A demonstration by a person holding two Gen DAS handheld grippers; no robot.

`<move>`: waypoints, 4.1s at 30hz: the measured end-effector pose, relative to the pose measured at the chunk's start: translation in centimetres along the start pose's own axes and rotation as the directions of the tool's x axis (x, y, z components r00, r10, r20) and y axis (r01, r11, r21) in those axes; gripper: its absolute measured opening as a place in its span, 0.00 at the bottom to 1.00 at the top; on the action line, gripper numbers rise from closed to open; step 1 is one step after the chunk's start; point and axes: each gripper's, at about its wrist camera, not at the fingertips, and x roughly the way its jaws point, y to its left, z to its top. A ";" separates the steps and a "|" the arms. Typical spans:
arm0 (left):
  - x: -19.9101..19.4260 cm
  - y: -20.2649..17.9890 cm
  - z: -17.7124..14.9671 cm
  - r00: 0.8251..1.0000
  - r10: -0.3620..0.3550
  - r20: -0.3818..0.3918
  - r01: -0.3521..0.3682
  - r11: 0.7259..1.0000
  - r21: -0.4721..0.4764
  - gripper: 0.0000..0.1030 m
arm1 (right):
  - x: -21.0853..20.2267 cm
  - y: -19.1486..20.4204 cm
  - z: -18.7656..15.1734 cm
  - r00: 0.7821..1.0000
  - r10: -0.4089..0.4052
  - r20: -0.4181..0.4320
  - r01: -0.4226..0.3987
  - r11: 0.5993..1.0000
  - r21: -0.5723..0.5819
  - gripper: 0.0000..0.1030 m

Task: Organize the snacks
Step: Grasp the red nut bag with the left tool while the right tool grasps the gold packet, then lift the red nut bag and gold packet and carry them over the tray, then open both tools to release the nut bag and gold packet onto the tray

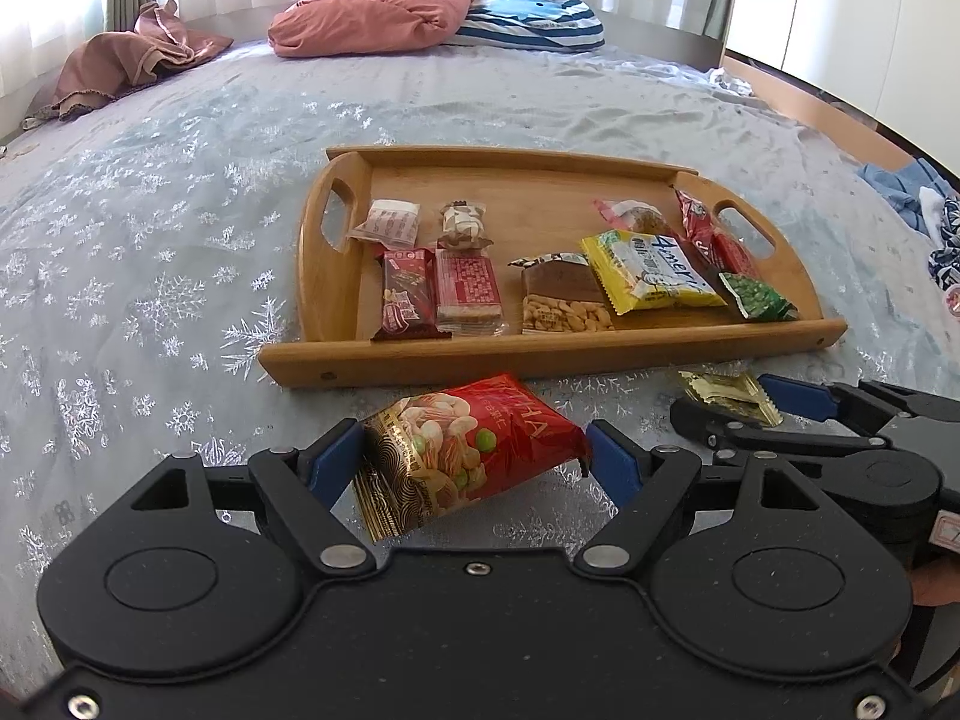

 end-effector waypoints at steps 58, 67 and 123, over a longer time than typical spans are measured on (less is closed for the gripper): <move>13.8 -1.6 12.7 0.996 -0.041 0.075 0.041 0.999 -0.004 0.77 | 11.4 -4.8 14.0 0.999 0.019 0.042 -0.017 0.998 -0.064 0.56; 14.2 -1.7 12.5 0.995 -0.041 0.091 0.038 0.999 0.025 0.77 | 13.2 -5.1 13.7 0.999 0.047 0.009 -0.046 0.998 -0.043 0.56; 2.0 -0.6 10.8 0.990 0.020 0.137 -0.024 0.999 0.031 0.98 | 0.8 -3.1 12.9 0.982 0.115 0.152 -0.110 0.993 -0.040 0.78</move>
